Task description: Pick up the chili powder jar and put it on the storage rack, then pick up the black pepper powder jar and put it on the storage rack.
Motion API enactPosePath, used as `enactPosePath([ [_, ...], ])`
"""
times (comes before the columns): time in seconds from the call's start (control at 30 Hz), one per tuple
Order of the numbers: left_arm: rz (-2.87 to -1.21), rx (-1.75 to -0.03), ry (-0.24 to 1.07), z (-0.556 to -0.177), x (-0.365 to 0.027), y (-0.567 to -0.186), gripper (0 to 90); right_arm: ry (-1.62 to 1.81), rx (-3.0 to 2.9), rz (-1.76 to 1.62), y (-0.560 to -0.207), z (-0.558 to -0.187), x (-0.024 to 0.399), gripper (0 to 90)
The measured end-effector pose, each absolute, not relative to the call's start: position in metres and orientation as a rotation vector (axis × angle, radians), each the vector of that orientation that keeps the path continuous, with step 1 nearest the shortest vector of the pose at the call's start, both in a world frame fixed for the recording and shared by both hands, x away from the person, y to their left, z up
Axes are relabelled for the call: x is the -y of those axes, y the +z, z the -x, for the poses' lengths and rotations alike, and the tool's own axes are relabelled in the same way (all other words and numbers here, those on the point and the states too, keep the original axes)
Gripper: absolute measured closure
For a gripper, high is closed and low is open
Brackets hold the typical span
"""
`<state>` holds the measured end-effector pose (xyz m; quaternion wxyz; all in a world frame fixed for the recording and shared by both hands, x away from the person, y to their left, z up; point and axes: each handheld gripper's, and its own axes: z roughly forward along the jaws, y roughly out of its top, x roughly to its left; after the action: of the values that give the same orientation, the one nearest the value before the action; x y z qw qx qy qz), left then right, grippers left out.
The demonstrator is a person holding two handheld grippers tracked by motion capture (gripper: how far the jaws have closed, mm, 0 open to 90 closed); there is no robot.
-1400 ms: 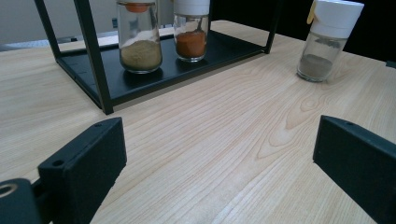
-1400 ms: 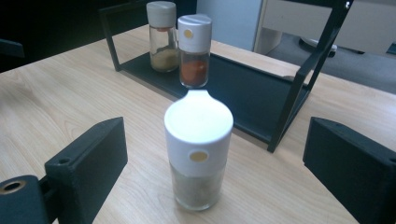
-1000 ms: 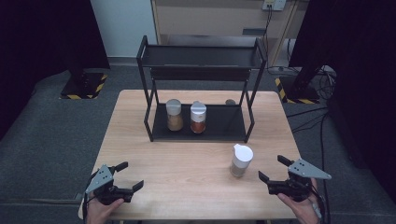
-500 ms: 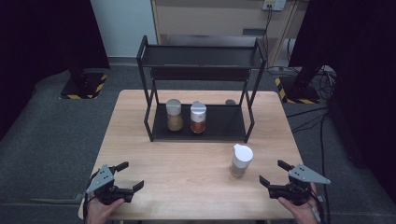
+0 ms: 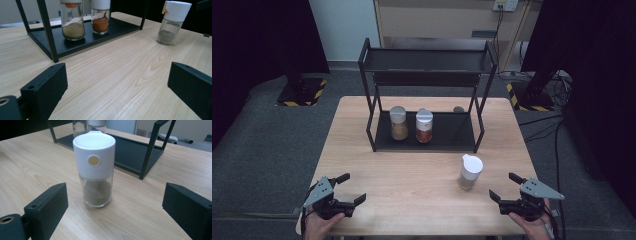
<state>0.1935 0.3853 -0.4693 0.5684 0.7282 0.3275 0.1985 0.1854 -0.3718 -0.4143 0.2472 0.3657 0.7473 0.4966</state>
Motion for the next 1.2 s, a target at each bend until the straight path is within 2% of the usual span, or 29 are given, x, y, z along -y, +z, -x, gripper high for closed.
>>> enactPosePath([
  [1.2,-1.718,-0.760,0.468,-0.1938,-0.3846,-0.4687,2.0,1.378,-2.007,-1.042,-0.4112,-0.1800,0.3747,5.2],
])
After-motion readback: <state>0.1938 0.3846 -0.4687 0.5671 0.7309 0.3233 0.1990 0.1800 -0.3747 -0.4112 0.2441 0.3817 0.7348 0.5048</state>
